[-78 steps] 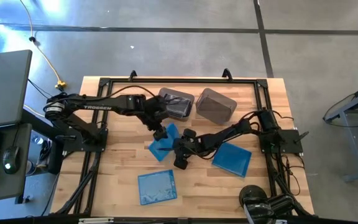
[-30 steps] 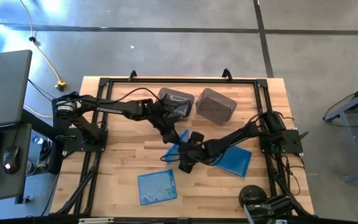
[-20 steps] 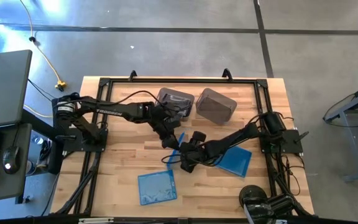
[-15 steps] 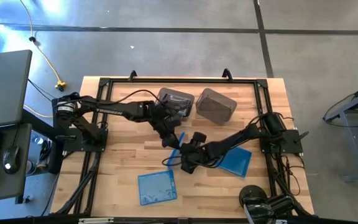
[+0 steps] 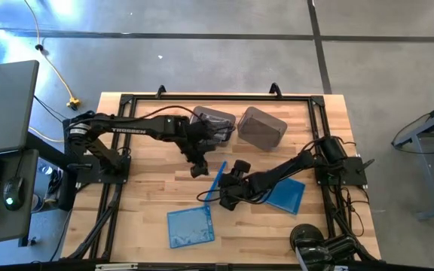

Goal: Pick & place jewel cases by type
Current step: Put the top left blue CD case into the right black bin

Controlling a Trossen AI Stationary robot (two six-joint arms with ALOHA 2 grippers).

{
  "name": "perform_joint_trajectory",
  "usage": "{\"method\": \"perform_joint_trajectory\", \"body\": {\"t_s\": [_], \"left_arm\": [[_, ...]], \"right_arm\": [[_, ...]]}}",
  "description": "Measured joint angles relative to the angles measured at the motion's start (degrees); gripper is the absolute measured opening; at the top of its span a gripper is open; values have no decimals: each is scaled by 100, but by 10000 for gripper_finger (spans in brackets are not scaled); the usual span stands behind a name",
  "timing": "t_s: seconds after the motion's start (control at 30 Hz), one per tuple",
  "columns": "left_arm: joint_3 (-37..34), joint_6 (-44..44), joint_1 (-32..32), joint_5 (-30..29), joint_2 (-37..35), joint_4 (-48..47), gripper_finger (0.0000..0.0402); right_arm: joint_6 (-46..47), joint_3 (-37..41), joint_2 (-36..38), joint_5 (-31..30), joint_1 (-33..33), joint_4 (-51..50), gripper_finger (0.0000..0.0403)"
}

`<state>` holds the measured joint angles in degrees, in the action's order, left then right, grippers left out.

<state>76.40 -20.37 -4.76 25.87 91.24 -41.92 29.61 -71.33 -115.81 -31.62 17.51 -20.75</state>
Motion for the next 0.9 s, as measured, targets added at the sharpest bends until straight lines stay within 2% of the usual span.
{"method": "perform_joint_trajectory", "body": {"t_s": [0.07,0.13,0.33,0.5,0.9], "left_arm": [[70,52,70,-485,-2,-597,221],[70,-68,117,-588,0,-712,221],[74,-507,496,-551,-2,-489,220],[81,-936,814,-1160,-2,-449,220],[83,-1423,1482,-1862,59,-101,220]], "right_arm": [[0,0,0,2,0,-1,204],[0,0,0,2,0,0,204],[-1,2,0,-4,0,-2,204],[-2,2,-2,2,0,-2,204],[-2,4,-2,-5,0,0,204]]}}
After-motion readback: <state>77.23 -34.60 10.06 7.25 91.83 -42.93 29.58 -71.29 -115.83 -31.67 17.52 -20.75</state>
